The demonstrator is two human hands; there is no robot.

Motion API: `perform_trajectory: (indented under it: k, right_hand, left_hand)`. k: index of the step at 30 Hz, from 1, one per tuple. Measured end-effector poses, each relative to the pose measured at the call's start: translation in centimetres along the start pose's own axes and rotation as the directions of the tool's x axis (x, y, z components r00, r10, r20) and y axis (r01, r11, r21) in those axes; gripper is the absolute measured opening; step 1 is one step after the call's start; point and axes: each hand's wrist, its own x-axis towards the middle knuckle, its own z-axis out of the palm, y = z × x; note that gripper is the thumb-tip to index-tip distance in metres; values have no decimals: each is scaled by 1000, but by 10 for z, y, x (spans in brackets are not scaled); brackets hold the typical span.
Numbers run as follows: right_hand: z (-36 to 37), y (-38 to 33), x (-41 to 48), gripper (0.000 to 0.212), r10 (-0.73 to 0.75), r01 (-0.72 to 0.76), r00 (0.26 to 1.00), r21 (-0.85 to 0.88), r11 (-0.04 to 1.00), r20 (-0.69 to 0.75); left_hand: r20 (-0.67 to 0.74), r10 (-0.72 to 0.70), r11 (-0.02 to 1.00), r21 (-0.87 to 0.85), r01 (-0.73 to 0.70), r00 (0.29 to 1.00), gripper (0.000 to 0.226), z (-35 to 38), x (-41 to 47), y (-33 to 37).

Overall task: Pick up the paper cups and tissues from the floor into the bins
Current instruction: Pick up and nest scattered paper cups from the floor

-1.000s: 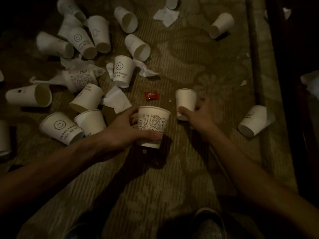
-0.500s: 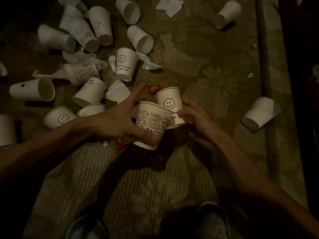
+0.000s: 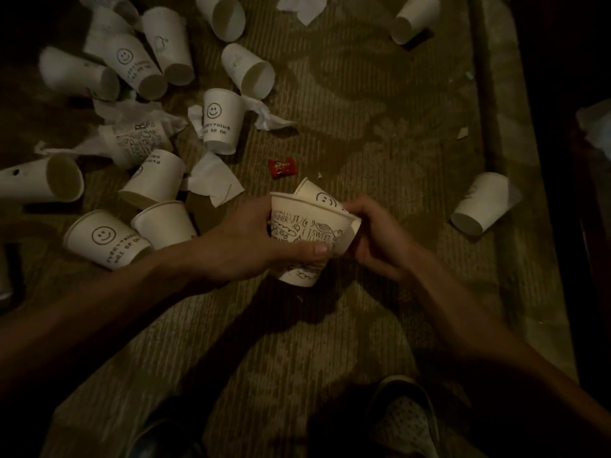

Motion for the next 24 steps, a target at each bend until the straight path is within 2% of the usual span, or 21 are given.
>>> perform_trajectory:
  k: [2,3,4,5,6,7,8,9,10,12,16,17,19,20,22,23,24]
  right_hand:
    - [-3,-4,-2,37,-20,6,997,-184,983,-77]
    - [-6,-9,-4,31,-68,3,978,-311,950,-199]
    - [-13,-13,-5,27,-146,-22,916,-411,911,-373]
    - [-25,-18,-5,28,-246,-49,790,-457,888,-562]
    - [-38,-22,-5,34,-345,-69,602,-477,876,-721]
    - [-52,-26,-6,48,-432,-98,403,-507,856,-807]
    - [-66,-28,-6,63,-490,-153,259,-536,830,-832]
    - [-76,-28,-6,76,-512,-216,184,-542,812,-839]
    - [-84,-28,-5,85,-506,-281,150,-527,802,-850]
    - [-96,-25,2,92,-488,-355,126,-498,791,-864]
    - [-115,-29,8,92,-463,-409,103,-462,787,-880]
    - [-122,-28,5,90,-435,-393,123,-447,804,-892]
    - [-131,-19,-3,80,-394,-297,233,-451,842,-889]
    - [-129,-13,-6,78,-391,-265,256,-453,851,-884]
    - [-110,-8,-10,82,-372,-230,244,-426,875,-896]
    - [-93,-6,-10,80,-364,-159,314,-426,891,-877]
    - [-74,-4,-9,75,-353,-44,444,-414,909,-824]
  left_hand:
    - [-26,-5,999,-38,4,1000,40,0,1,-2]
    - [-44,-12,999,-52,10,999,48,-2,2,-3]
    - [-63,-21,998,-61,17,998,58,-5,2,-5]
    - [-78,-28,998,-61,24,997,67,-7,3,-6]
    - [-91,-35,998,-54,31,995,72,-10,3,-8]
    - [-104,-41,998,-48,36,994,74,-11,3,-8]
    - [-114,-45,998,-51,39,993,74,-12,4,-9]
    - [-123,-47,997,-61,40,991,73,-12,5,-8]
    - [-128,-52,997,-71,43,990,72,-11,6,-8]
    - [-127,-65,996,-77,55,990,68,-7,6,-7]
    - [-122,-81,995,-69,73,989,68,-5,6,-6]
    - [-120,-85,994,-72,77,989,68,-5,6,-6]
    - [-118,-90,994,-79,81,989,65,-8,5,-7]
    - [-122,-93,993,-83,83,988,65,-9,4,-7]
    - [-124,-107,992,-85,97,987,65,-11,3,-8]
    - [-112,-113,991,-83,104,987,65,-13,3,-8]
    - [-90,-119,991,-77,112,989,64,-16,1,-8]
